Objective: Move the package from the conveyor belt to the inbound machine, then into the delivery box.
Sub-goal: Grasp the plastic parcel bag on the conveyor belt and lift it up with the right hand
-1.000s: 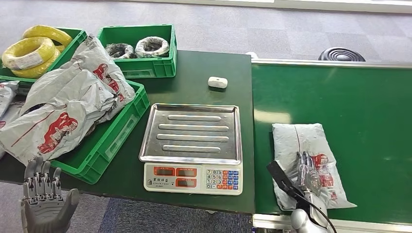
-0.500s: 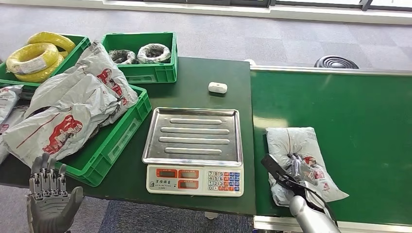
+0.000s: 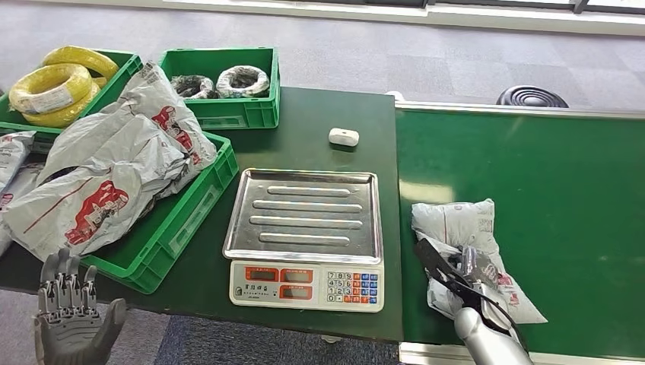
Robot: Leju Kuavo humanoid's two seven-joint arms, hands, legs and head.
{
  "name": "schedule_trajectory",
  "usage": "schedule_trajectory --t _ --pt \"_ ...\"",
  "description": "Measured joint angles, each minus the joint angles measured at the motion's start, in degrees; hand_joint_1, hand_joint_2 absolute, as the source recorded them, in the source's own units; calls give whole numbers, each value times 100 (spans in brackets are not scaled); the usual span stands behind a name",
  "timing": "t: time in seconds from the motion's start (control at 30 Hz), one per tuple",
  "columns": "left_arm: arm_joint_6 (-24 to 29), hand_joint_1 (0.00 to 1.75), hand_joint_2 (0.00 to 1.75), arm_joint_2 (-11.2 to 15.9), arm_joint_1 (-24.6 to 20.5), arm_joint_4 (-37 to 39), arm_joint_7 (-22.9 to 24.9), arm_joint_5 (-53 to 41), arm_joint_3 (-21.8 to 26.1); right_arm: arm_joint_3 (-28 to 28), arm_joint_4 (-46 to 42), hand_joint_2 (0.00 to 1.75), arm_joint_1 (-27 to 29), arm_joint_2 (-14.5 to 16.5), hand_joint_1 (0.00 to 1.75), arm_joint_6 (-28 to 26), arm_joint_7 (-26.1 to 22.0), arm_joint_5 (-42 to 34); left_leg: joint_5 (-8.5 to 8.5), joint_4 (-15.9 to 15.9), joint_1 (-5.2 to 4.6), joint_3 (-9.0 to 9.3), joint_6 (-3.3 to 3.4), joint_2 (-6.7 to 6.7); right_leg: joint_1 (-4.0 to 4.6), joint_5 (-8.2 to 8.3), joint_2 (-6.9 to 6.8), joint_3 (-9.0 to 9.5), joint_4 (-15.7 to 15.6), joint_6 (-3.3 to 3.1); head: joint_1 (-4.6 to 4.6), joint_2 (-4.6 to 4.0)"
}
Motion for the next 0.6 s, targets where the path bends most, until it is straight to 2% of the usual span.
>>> schedule_trajectory --t 0.1,0.17,0.23,0.33,0.37,0.43,0.6 --pt "63 0 175 -7 92 -35 -3 4 1 -138 -164 175 176 24 175 -707 -322 -171 1 0 0 -28 0 -7 0 0 -8 -20 1 0 -1 0" --pt "103 0 175 -7 152 -71 -8 15 -3 -338 -429 175 367 38 175 -1270 -788 -240 3 1 0 -49 0 -18 0 0 -19 -28 3 0 0 0" --pt "104 0 175 -8 198 -112 -12 28 -7 -815 -998 175 616 124 175 -1684 -1765 -183 9 2 0 -80 1 -27 -1 4 -27 -35 7 0 1 0" --pt "-12 0 175 -4 145 -126 -13 36 -13 -2014 -2195 175 840 509 175 -1867 -3761 -362 20 4 0 -117 -1 -30 -1 11 -30 -68 11 -4 -2 0" --pt "-52 0 175 -2 107 -120 -13 36 -15 -2355 -2577 175 862 645 175 -1891 -4193 -478 21 4 0 -120 -2 -30 -1 12 -32 -74 11 -5 -2 0" --pt "-90 0 175 -1 41 -98 -13 36 -22 -2815 -3221 175 879 855 175 -1919 -4533 -606 23 3 2 -121 -3 -29 0 11 -32 -77 11 -6 -1 0" --pt "-142 0 175 3 -36 -66 -13 31 -28 -3343 -4104 175 938 1141 175 -1926 -4545 -683 23 3 2 -124 -3 -25 0 10 -31 -80 11 -6 1 0"
